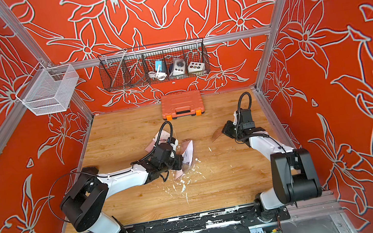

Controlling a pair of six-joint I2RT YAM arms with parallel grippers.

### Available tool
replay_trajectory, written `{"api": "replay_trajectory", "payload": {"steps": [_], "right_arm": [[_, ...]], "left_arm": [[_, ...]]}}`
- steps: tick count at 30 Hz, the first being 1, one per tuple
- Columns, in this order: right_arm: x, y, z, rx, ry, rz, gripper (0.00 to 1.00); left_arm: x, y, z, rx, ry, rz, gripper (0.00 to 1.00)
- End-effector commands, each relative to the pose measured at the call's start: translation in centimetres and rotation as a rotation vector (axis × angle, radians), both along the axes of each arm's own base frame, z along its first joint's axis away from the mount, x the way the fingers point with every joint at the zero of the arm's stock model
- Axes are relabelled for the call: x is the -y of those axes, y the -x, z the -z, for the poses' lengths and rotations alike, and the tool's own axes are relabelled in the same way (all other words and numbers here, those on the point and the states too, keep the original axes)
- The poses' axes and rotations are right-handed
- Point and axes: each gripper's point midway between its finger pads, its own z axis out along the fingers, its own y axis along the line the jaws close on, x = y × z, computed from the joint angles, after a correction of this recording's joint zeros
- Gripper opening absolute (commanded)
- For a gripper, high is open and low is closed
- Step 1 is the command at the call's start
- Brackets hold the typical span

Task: Open the ruler set and take out the ruler
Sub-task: Place the ruler at the center of the board, then take out the ruler from the ruler set bag.

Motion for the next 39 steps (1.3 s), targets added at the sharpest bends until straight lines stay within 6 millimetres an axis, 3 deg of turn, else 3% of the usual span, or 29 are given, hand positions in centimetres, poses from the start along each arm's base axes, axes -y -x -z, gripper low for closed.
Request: {"api": "replay_trajectory", "payload": {"steps": [1,7,10,13,15,17,19,21,23,26,32,39], "right_arm": [[1.5,-2.8,0.3,-0.009,-0.033,0.064,0.0],[1.4,-3.9,2.1,-0.072,-0.073,0.084,0.0],[2.1,-3.0,2.2,-0.092,-0.029,0.101,0.25],[2.7,-1.8,0.6,-0.084,0.019,0.112,0.45],[3.3,-0.7,-0.8,-0.066,0.054,0.129,0.52],[3.1,0.5,-2.7,-0.02,0.062,0.11,0.52],[1.3,1.5,-4.3,0.052,0.013,0.019,0.48],[-2.2,3.0,-5.5,0.131,-0.066,-0.128,0.44],[-6.6,5.3,-5.5,0.152,-0.146,-0.3,0.4],[-11.5,8.6,-4.2,0.124,-0.196,-0.47,0.33],[-16.0,10.8,-1.7,0.093,-0.187,-0.62,0.26],[-18.8,10.8,1.5,0.026,-0.126,-0.702,0.22]], "left_arm": [[-0.6,0.4,1.5,-0.044,-0.044,-0.015,0.0],[-0.5,0.4,1.2,-0.038,-0.031,-0.014,0.0],[-0.4,0.4,1.2,-0.038,-0.031,-0.01,0.0],[-0.4,0.5,1.3,-0.043,-0.031,-0.005,0.0],[-0.3,0.5,1.3,-0.044,-0.027,-0.004,0.0],[-0.2,0.6,1.3,-0.043,-0.015,0.001,0.0],[0.1,0.6,1.3,-0.042,-0.003,0.01,0.0],[0.3,0.7,1.3,-0.044,0.005,0.021,0.0],[0.4,0.7,1.3,-0.044,0.008,0.027,0.0],[0.6,0.7,1.3,-0.04,0.01,0.034,0.0],[0.8,0.6,1.2,-0.035,0.021,0.033,0.0],[1.0,0.8,0.7,-0.015,0.02,0.046,0.0]]}}
